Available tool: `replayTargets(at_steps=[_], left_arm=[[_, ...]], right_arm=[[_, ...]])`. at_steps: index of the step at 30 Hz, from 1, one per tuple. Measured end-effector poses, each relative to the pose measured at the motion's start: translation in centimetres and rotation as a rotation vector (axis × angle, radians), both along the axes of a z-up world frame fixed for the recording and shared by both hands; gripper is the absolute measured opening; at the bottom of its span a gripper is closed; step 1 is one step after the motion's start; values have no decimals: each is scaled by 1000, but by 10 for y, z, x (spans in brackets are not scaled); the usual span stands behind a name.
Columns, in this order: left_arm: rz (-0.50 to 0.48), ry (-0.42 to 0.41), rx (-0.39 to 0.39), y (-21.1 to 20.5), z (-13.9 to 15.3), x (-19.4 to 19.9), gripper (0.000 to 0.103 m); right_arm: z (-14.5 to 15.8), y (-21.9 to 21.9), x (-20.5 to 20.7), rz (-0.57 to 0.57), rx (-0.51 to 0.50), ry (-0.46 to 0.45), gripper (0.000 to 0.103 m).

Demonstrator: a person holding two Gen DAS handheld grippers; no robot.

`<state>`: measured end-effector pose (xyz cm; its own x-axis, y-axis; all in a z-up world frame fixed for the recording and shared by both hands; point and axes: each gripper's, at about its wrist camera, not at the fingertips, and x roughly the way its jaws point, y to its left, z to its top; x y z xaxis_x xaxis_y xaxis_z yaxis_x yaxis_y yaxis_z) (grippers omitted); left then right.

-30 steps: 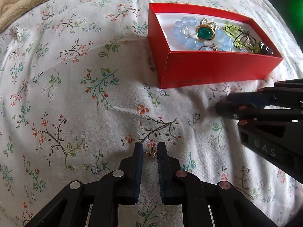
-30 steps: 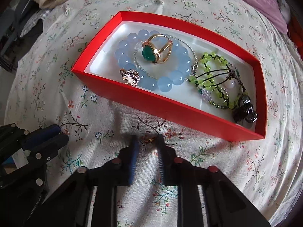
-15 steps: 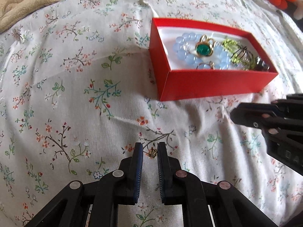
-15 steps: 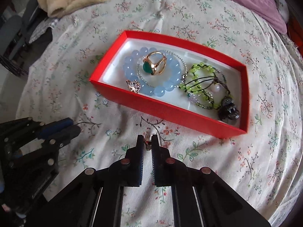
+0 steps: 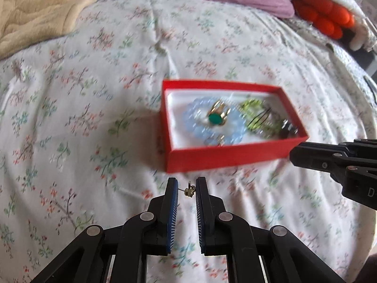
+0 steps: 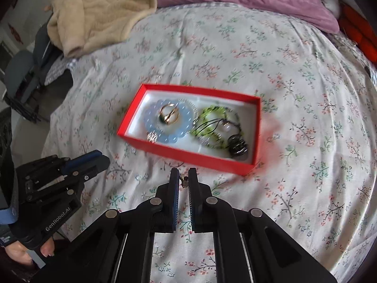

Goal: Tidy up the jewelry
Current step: 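Carry both earrings into the red box and open both tools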

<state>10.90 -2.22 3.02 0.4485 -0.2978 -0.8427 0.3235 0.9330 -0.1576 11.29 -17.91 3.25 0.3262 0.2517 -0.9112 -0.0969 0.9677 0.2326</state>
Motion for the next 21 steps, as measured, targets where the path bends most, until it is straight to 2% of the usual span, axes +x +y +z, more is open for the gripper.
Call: replayTargets(at_steps=[16,21], left_arm=[[-22,-37,-89,-34,7,33,10],[-40,-39,-59,-51,-3,40,10]], right_arm=[[0,-29,28,-85,56,11,8],[-12,-32,38,-104,66,40,8]])
